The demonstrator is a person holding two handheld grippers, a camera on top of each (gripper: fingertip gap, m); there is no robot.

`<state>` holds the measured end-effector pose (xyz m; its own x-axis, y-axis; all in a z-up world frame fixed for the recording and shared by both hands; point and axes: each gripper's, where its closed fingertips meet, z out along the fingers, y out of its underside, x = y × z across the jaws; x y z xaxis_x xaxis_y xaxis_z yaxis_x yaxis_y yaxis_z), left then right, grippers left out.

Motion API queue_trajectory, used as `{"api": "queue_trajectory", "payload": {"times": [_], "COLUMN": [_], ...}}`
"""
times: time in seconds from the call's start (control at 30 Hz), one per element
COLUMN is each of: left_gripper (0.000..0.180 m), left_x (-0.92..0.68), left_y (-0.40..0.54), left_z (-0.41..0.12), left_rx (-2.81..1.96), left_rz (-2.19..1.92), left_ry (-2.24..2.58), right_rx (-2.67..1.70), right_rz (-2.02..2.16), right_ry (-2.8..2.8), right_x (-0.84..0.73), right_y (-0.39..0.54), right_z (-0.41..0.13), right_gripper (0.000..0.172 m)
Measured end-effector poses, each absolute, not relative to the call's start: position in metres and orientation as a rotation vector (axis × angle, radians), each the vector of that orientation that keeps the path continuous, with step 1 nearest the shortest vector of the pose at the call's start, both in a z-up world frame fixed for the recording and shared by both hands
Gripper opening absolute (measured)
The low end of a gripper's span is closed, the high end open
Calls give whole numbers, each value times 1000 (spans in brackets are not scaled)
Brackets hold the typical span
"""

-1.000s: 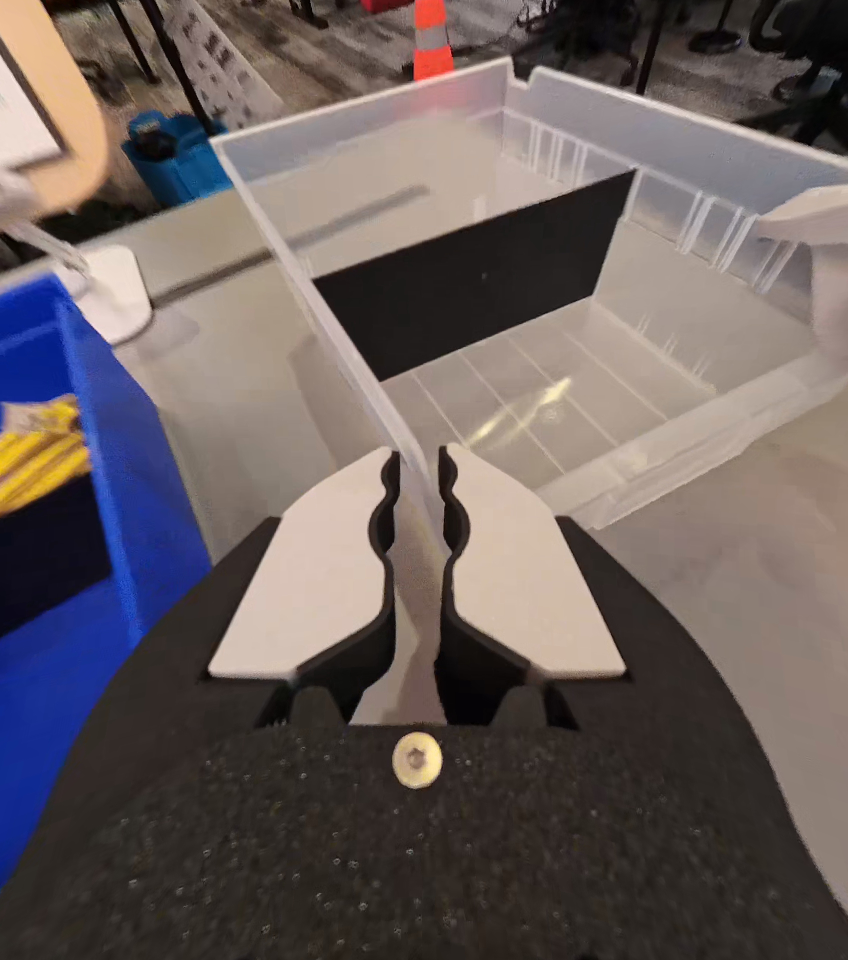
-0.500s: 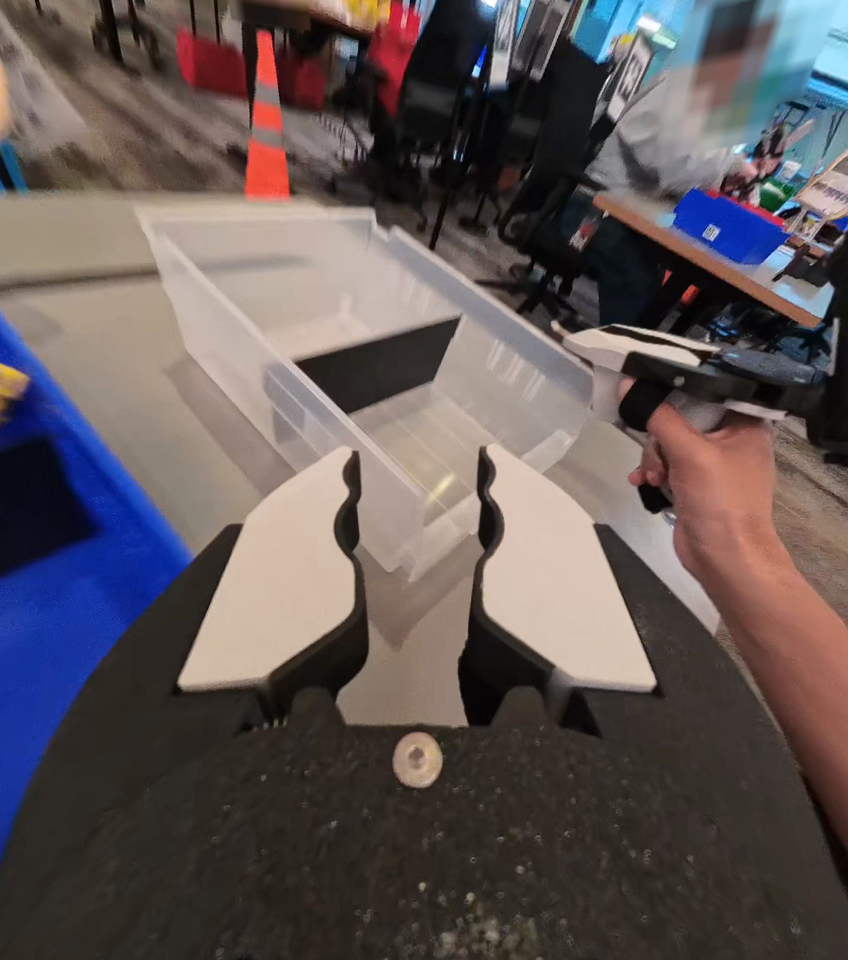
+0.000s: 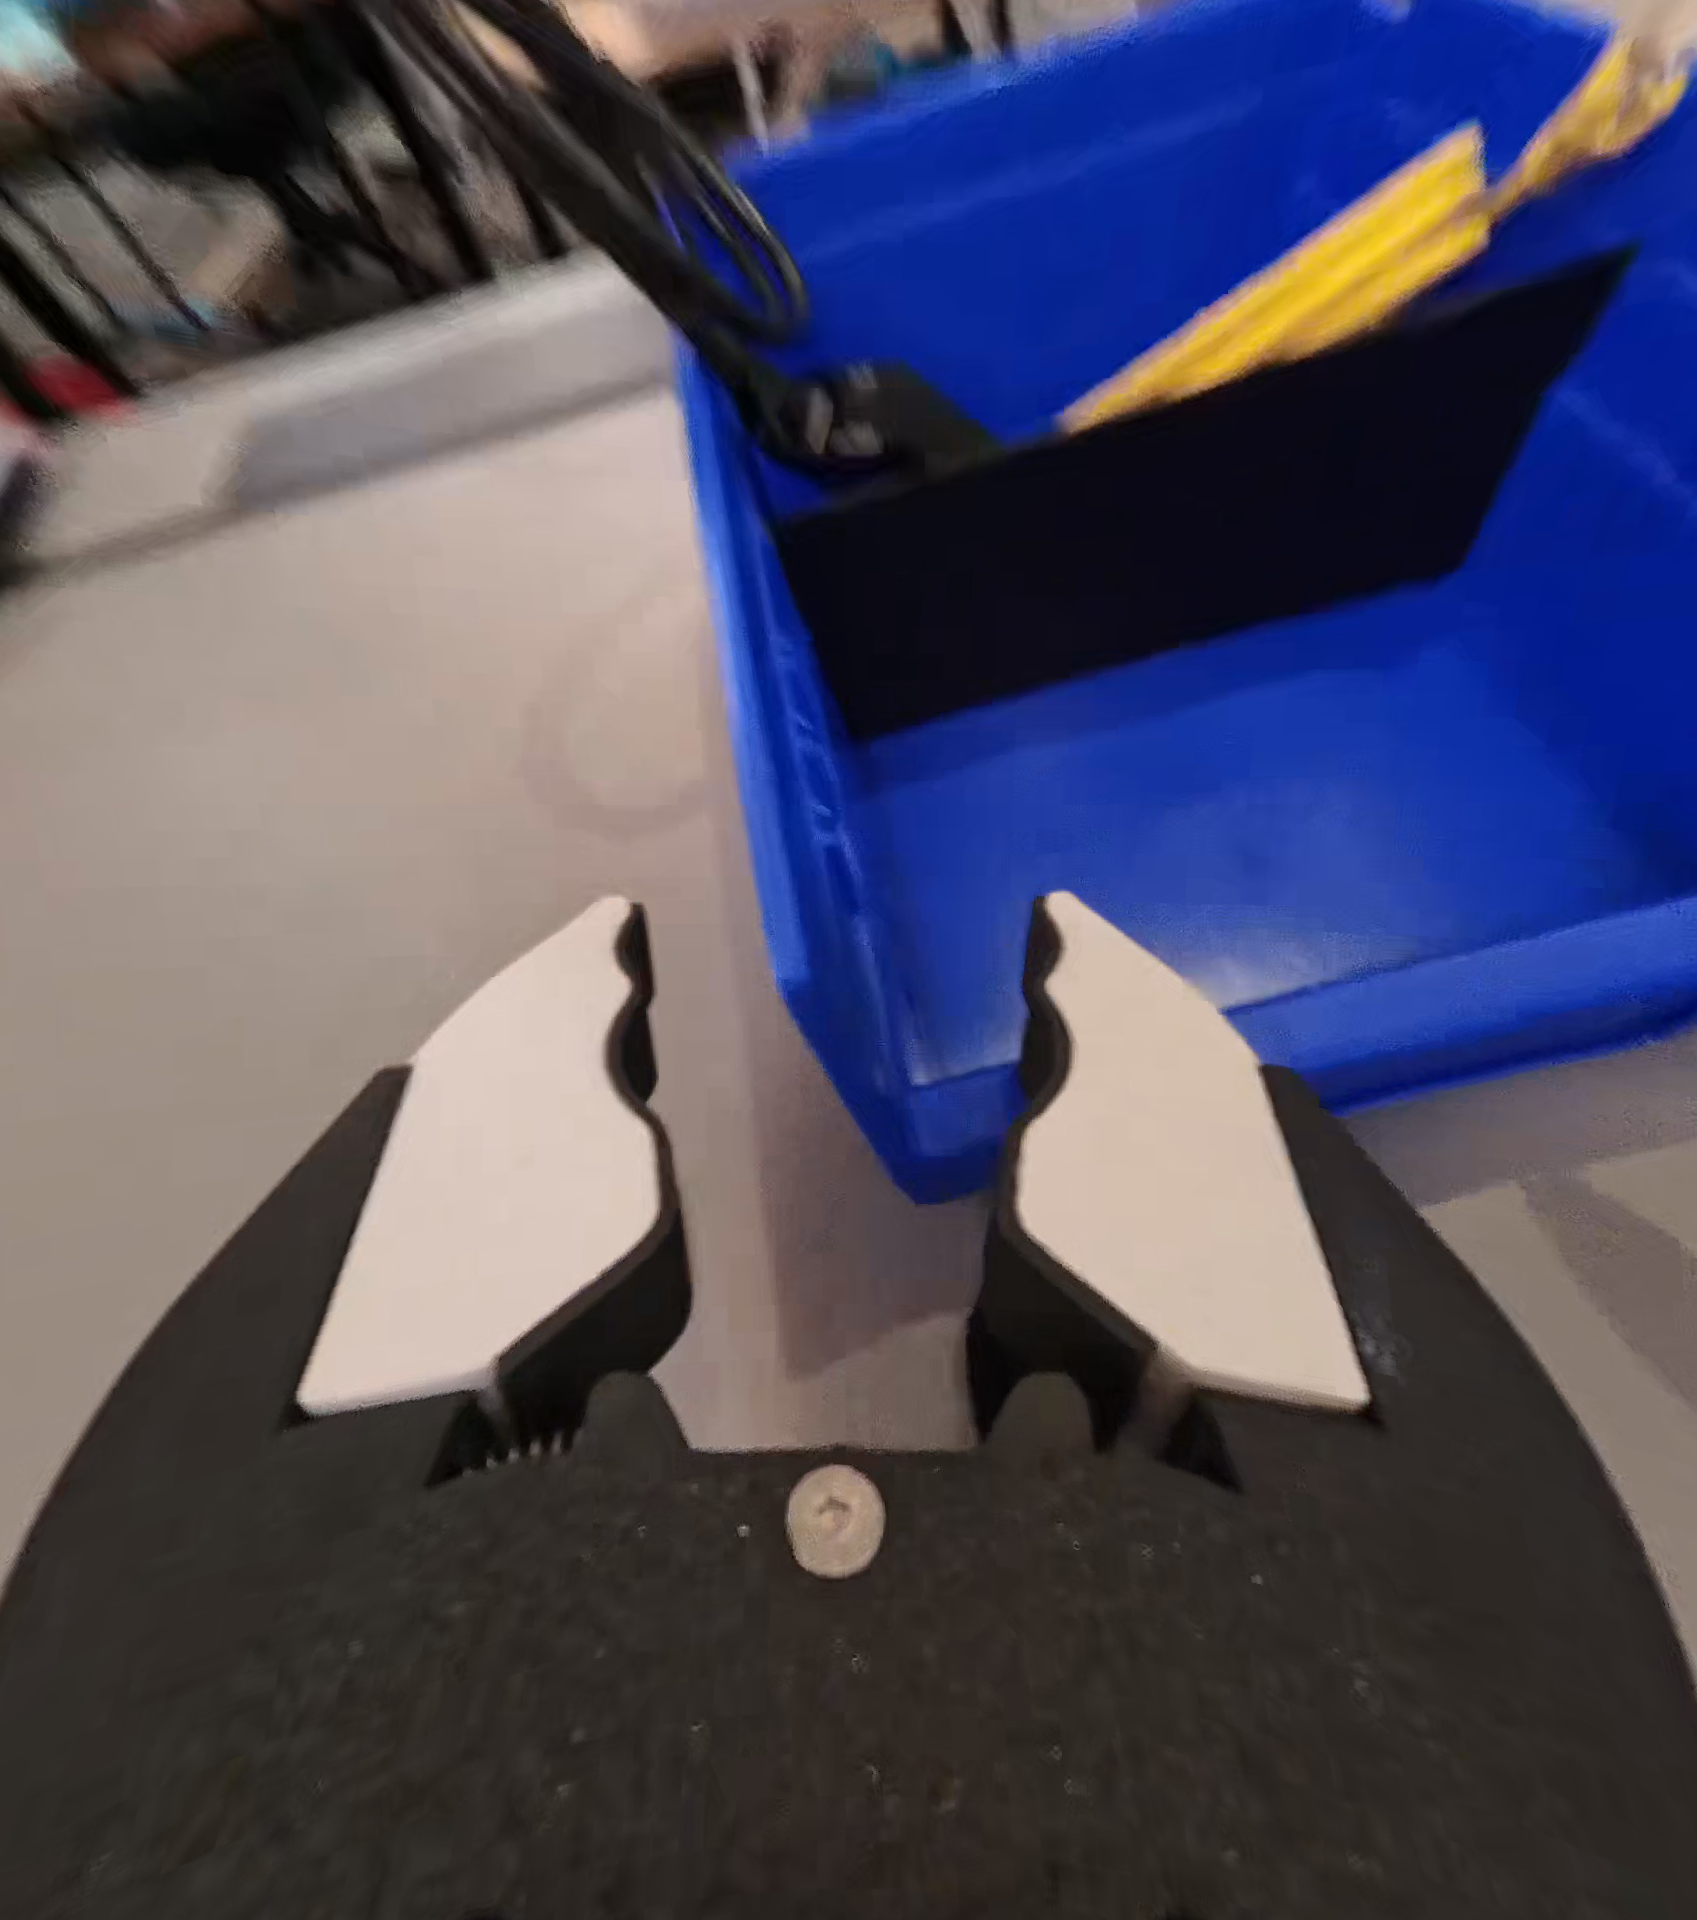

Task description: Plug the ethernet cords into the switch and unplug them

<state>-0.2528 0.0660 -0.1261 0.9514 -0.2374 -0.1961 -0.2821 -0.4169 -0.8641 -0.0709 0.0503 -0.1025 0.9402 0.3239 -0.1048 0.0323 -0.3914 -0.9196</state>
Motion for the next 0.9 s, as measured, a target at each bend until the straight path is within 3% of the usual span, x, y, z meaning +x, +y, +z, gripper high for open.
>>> {"api": "queue_trajectory", "payload": {"times": [0.03,0.1,0.13,0.17,0.53,0.9], "left_gripper": [54,22,8,8,2,2], "left_x": [-248,-241,-249,-254,-396,-513], "left_y": [67,69,72,75,102,112], "left_z": [-141,-145,-143,-140,-86,-136], "left_rx": [-2085,-2116,-2126,-2130,-1972,-2052], "left_rz": [-23,-202,-197,-196,-15,-142], "left_ry": [385,350,328,347,208,122], "right_rx": [-1976,-2109,-2112,-2126,-2028,-2068], "right_rz": [307,194,192,180,164,116], "right_ry": [-242,-197,-200,-173,-331,-525], "right_x": [-76,-73,-72,-66,-200,-327], "right_y": [53,58,60,60,92,95], "right_z": [-115,-148,-148,-145,-112,-145], "right_gripper": [80,35,28,10,10,15]}}
